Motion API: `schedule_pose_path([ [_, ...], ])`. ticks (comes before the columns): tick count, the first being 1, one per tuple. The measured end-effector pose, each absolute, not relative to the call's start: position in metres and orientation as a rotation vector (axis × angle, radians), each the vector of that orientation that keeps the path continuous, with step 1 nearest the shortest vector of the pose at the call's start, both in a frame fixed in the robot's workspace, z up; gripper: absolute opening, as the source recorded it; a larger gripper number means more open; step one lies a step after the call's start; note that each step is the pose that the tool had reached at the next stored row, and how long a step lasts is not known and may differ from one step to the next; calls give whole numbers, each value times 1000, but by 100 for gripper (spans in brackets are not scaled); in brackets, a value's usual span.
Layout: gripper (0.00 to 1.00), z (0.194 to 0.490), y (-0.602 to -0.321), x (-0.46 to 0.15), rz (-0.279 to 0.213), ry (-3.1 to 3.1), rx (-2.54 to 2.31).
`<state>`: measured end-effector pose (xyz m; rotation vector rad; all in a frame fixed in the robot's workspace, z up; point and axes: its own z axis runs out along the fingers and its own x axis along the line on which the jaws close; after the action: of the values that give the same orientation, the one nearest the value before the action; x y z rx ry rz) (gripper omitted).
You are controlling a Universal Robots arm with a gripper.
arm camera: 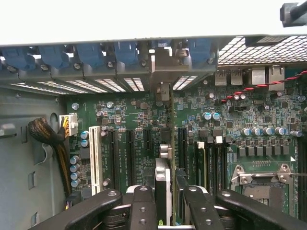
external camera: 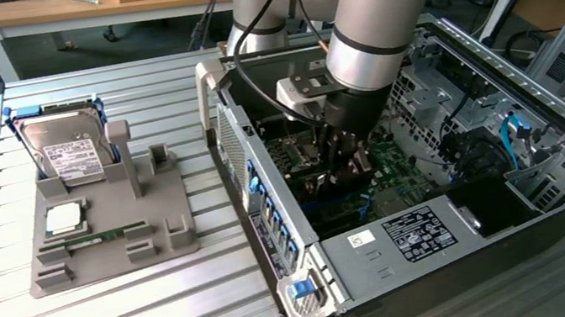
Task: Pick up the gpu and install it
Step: 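Insert the gpu into the slot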
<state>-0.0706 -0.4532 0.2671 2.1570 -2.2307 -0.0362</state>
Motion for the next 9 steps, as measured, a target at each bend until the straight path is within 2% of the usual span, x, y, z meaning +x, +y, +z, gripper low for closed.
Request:
schedule_pose_path([
  [9, 27, 265, -453, -70, -38, -2230, 2156],
])
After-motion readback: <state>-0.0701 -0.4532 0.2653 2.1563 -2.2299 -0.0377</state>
